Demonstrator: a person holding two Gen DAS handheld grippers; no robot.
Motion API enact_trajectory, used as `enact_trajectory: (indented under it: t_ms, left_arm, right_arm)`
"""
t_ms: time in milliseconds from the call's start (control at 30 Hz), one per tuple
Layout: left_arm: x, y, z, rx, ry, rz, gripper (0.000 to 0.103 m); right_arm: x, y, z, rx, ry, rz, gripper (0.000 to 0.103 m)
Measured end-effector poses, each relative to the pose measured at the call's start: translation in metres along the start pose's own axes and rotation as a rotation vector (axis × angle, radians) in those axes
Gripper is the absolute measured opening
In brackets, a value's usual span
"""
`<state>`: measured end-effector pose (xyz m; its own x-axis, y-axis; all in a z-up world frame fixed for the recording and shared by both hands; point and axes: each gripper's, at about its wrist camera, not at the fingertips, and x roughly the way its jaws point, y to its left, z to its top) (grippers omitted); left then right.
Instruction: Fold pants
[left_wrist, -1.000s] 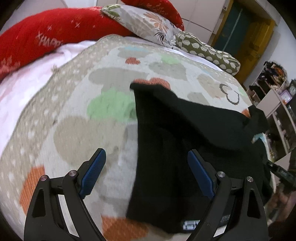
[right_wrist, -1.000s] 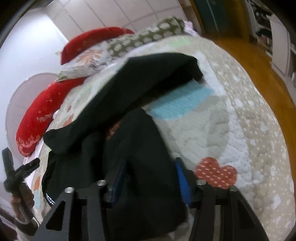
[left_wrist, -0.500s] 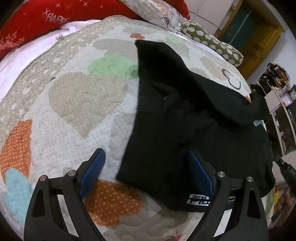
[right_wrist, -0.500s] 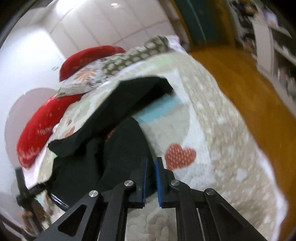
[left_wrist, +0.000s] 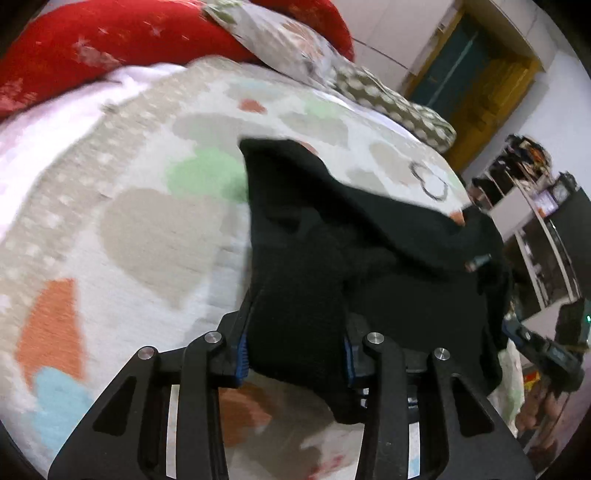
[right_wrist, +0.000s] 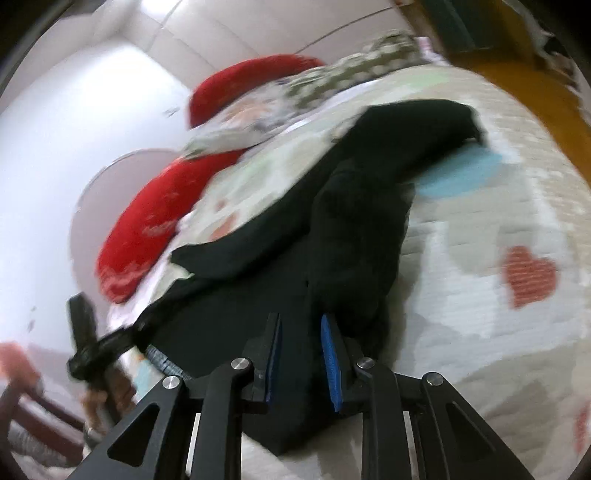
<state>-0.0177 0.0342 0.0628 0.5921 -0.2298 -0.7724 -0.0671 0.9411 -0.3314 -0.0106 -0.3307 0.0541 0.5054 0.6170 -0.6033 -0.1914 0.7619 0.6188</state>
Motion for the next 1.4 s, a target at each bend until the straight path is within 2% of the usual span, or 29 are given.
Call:
enact_trajectory:
  t_ms: [33, 100, 133, 167, 300, 433, 500, 567, 600, 633, 667, 700, 800, 933, 1033, 1100, 1133, 1167, 1267, 1400]
  left_arm:
    - [-0.004, 0.008, 0.002, -0.009, -0.011, 0.024, 0.036]
    - [-0.003, 0.016, 0.002, -0.018, -0.011, 0.049, 0.036]
    - [0.000, 0.021, 0.001, -0.029, 0.001, 0.049, 0.036]
    - [0.004, 0.023, -0.001, -0.034, 0.012, 0.050, 0.036]
    - [0.010, 0.021, -0.007, -0.024, 0.013, 0.085, 0.036]
    - [0.010, 0.021, -0.008, -0.018, 0.013, 0.085, 0.036]
    - [0.012, 0.021, -0.007, -0.015, 0.021, 0.089, 0.036]
    - [0.015, 0.021, -0.007, -0.017, 0.024, 0.094, 0.036]
    - [0.015, 0.021, -0.007, -0.019, 0.024, 0.096, 0.036]
    - [0.015, 0.020, -0.008, -0.021, 0.024, 0.097, 0.036]
    - [0.015, 0.020, -0.008, -0.020, 0.025, 0.099, 0.036]
    - [0.015, 0.020, -0.009, -0.019, 0.025, 0.100, 0.036]
    - [0.017, 0.020, -0.009, -0.025, 0.031, 0.100, 0.036]
    - [0.018, 0.019, -0.009, -0.023, 0.033, 0.104, 0.036]
    - [0.019, 0.021, -0.011, -0.029, 0.041, 0.098, 0.036]
    - [0.020, 0.022, -0.012, -0.029, 0.047, 0.099, 0.036]
    - [0.021, 0.022, -0.013, -0.030, 0.049, 0.099, 0.036]
    - [0.021, 0.022, -0.013, -0.032, 0.051, 0.098, 0.036]
    - [0.016, 0.022, -0.013, -0.036, 0.048, 0.089, 0.036]
    - [0.012, 0.020, -0.013, -0.032, 0.040, 0.080, 0.036]
  right_arm:
    - [-0.004, 0.001, -0.002, 0.006, -0.018, 0.005, 0.022]
    - [-0.010, -0.005, -0.005, 0.021, -0.032, -0.014, 0.035]
    - [-0.013, -0.012, -0.006, 0.038, -0.037, -0.047, 0.049]
    - [-0.015, -0.017, -0.006, 0.051, -0.044, -0.075, 0.053]
    - [-0.021, -0.038, -0.004, 0.121, -0.044, -0.182, 0.053]
    - [-0.052, -0.056, 0.000, 0.214, -0.191, -0.173, 0.053]
    - [-0.057, -0.057, 0.003, 0.169, -0.222, -0.279, 0.054]
    - [-0.042, -0.055, 0.007, 0.084, -0.158, -0.441, 0.054]
    - [-0.034, -0.055, 0.006, 0.051, -0.122, -0.471, 0.054]
    - [-0.027, -0.053, 0.004, 0.031, -0.093, -0.460, 0.054]
    - [-0.018, -0.040, 0.001, 0.007, -0.083, -0.402, 0.054]
    - [-0.015, -0.026, -0.003, -0.024, -0.087, -0.353, 0.053]
    - [0.002, 0.009, -0.013, -0.127, -0.082, -0.280, 0.053]
    - [0.025, 0.011, -0.019, -0.135, -0.014, -0.292, 0.053]
    - [0.019, 0.002, -0.018, -0.080, -0.050, -0.255, 0.053]
    - [0.018, 0.001, -0.018, -0.079, -0.072, -0.230, 0.037]
    - [0.023, 0.004, -0.010, -0.086, -0.077, -0.228, 0.020]
    - [0.022, 0.006, -0.009, -0.094, -0.084, -0.231, 0.019]
    - [0.000, 0.010, -0.012, -0.093, -0.123, -0.226, 0.016]
    - [-0.075, 0.004, -0.020, -0.073, -0.273, -0.323, 0.016]
